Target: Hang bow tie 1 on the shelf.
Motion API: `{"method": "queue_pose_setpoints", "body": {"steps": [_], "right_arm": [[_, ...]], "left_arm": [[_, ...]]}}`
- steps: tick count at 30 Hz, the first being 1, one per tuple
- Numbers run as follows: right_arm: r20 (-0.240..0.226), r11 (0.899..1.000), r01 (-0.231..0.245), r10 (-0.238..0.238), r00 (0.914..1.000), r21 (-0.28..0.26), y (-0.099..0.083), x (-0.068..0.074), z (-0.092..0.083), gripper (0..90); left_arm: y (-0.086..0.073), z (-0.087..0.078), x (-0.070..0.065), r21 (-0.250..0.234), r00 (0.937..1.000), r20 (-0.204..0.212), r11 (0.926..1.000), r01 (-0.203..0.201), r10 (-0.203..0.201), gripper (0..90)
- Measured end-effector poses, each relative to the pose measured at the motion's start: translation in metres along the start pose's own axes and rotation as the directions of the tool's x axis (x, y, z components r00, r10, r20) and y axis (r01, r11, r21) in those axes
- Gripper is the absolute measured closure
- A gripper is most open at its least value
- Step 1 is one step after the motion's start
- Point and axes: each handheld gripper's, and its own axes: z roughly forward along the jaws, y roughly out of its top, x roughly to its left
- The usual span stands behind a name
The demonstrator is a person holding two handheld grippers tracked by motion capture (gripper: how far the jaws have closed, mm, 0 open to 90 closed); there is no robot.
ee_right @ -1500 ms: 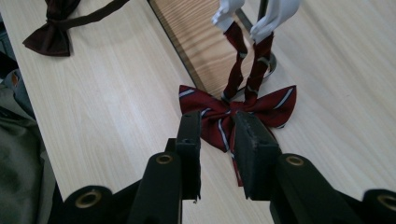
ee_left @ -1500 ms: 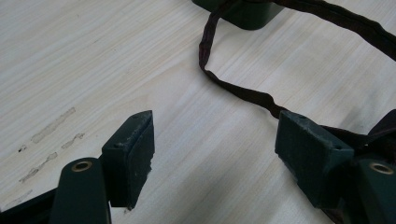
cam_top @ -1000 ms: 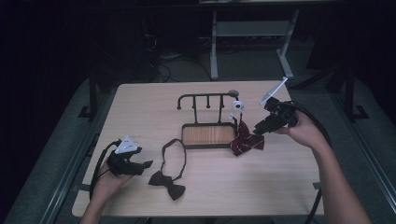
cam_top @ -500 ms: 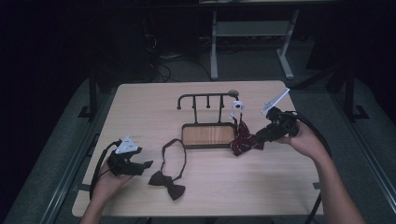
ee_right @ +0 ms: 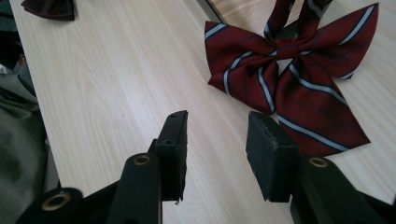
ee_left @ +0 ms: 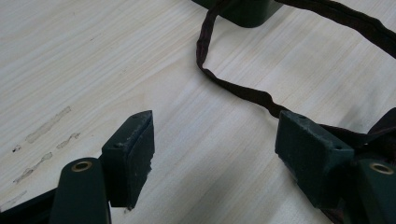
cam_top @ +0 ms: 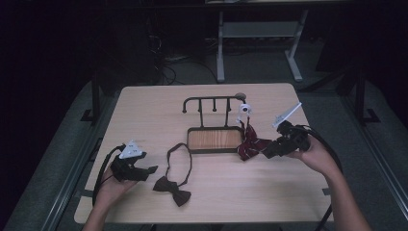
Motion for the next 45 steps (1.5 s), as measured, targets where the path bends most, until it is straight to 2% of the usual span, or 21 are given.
{"method": "queue_pose_setpoints", "body": {"steps": [4,6,15,20,32,37,41,45], "right_arm": [[-0.001,1.000,-0.005,0.005,1.0000,-0.006,-0.004,0.002,0.003,56.2],[0.012,1.000,0.006,-0.006,0.9999,-0.007,-0.006,0.004,0.004,55.4],[0.002,1.000,0.000,0.000,1.0000,-0.028,-0.018,0.011,0.010,52.6],[0.019,0.999,-0.013,0.013,0.9997,-0.031,-0.029,0.016,0.015,48.4],[0.032,0.999,-0.004,0.005,0.9995,-0.047,-0.042,0.026,0.020,48.0],[0.039,0.998,0.004,-0.001,0.9993,-0.055,-0.046,0.027,0.024,47.2],[0.040,0.998,-0.007,0.009,0.9992,-0.057,-0.050,0.029,0.028,46.8],[0.039,0.996,-0.028,0.031,0.9988,-0.088,-0.057,0.031,0.030,45.2]], "left_arm": [[0.000,0.000,0.000,-0.001,1.0000,0.000,1.0000,0.001,-0.001,28.5],[0.000,0.000,0.000,0.002,1.0000,0.000,1.0000,0.000,0.000,28.5],[0.000,0.001,-0.002,0.000,1.0000,0.005,1.0000,0.003,-0.003,28.5],[0.000,0.002,-0.001,0.009,0.9999,0.006,0.9999,-0.014,0.014,28.5],[0.000,0.003,-0.003,0.008,1.0000,0.008,1.0000,-0.004,0.004,28.5],[0.000,0.003,-0.002,0.013,0.9999,0.008,0.9998,-0.014,0.013,28.5],[0.000,0.004,-0.002,0.016,0.9999,0.009,0.9998,-0.014,0.014,28.5],[0.001,0.005,-0.003,0.015,0.9999,0.011,0.9998,-0.012,0.012,28.5]]}}
